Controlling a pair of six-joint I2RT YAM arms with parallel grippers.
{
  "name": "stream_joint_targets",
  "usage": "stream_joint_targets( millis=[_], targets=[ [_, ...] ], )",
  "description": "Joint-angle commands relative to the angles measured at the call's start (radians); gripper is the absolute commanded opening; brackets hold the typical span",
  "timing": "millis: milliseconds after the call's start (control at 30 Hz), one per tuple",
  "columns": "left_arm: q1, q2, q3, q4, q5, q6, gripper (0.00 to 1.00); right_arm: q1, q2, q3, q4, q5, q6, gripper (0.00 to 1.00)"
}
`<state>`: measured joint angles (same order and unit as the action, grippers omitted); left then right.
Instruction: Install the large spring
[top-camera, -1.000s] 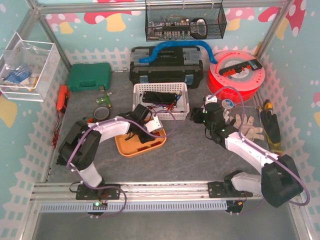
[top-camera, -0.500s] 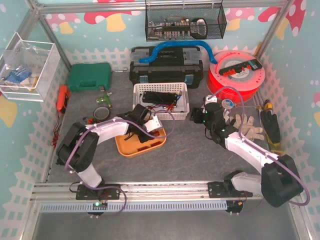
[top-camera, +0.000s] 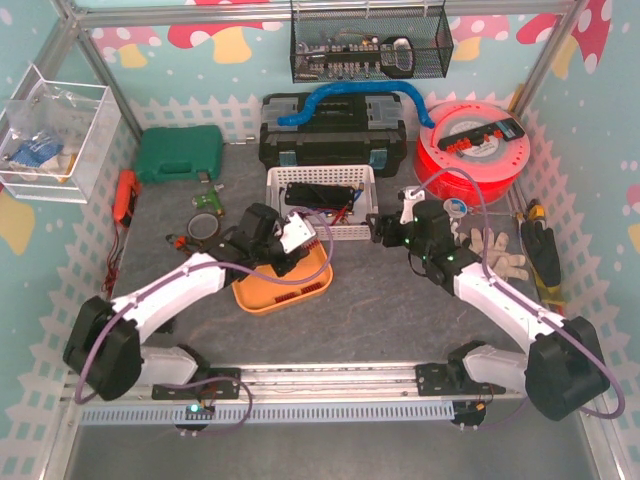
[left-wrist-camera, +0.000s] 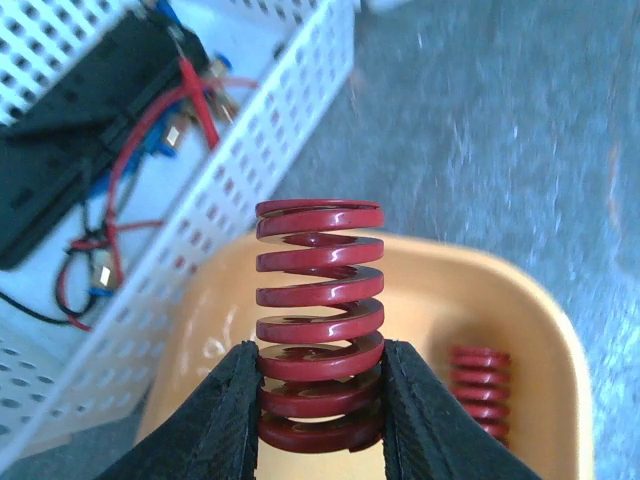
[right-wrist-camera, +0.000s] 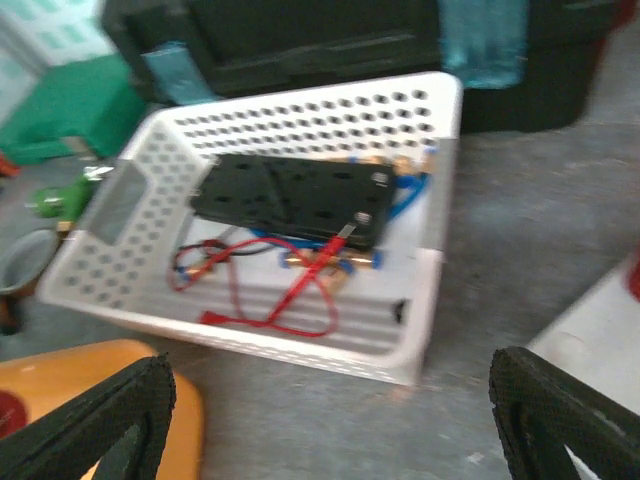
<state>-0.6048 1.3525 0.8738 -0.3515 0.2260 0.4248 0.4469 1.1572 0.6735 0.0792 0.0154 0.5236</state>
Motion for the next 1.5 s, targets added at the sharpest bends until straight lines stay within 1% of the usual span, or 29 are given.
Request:
stream_joint_targets(
  millis=[0, 133, 267, 400, 500, 633, 700, 767, 833, 933, 1000, 1133, 1200, 1267, 1467],
  targets=[
    [-0.034, -0.113, -0.035, 0.186, -0.057, -0.164, 0.00, 0.006, 0.001, 0.069, -0.009, -0.252, -0.009, 0.85],
    [-0.079, -0.214, -0.125, 0.416, -0.085, -0.246, 0.00, 0.011, 0.029, 0.100, -0.022, -0.419, 0.021, 0.84],
    [-0.157, -0.267, -0.254, 0.692, -0.105, -0.247, 0.00, 0.038, 0.031, 0.124, -0.052, -0.486, 0.040, 0.84],
    [-0.213, -0.231, -0.364, 0.939, -0.142, -0.256, 0.00, 0.076, -0.006, 0.130, -0.083, -0.459, 0.068, 0.83],
    [-0.256, -0.175, -0.440, 1.134, -0.160, -0.220, 0.00, 0.098, -0.035, 0.130, -0.073, -0.472, 0.097, 0.82],
    [-0.319, -0.128, -0.514, 1.256, -0.208, -0.139, 0.00, 0.148, -0.050, 0.157, -0.064, -0.472, 0.106, 0.81],
    [-0.347, -0.120, -0.588, 1.375, -0.216, -0.112, 0.00, 0.168, -0.039, 0.175, -0.062, -0.494, 0.095, 0.80],
    [-0.350, -0.116, -0.658, 1.493, -0.213, -0.106, 0.00, 0.183, -0.022, 0.193, -0.064, -0.523, 0.078, 0.80],
    [-0.351, -0.114, -0.675, 1.520, -0.217, -0.106, 0.00, 0.202, -0.003, 0.207, -0.067, -0.545, 0.063, 0.79],
    [-0.351, -0.116, -0.660, 1.502, -0.204, -0.106, 0.00, 0.235, 0.032, 0.231, -0.082, -0.559, 0.041, 0.78],
    [-0.352, -0.133, -0.666, 1.497, -0.206, -0.110, 0.00, 0.249, 0.056, 0.258, -0.120, -0.562, 0.019, 0.77],
    [-0.352, -0.134, -0.684, 1.527, -0.263, -0.104, 0.00, 0.254, 0.046, 0.265, -0.229, -0.483, -0.022, 0.79],
    [-0.353, -0.125, -0.681, 1.530, -0.286, -0.101, 0.00, 0.254, 0.023, 0.248, -0.253, -0.455, -0.031, 0.81],
    [-0.353, -0.124, -0.679, 1.529, -0.283, -0.107, 0.00, 0.254, 0.011, 0.230, -0.255, -0.463, -0.033, 0.81],
    [-0.353, -0.110, -0.659, 1.501, -0.268, -0.124, 0.00, 0.268, 0.055, 0.216, -0.245, -0.526, -0.044, 0.73]
  ],
)
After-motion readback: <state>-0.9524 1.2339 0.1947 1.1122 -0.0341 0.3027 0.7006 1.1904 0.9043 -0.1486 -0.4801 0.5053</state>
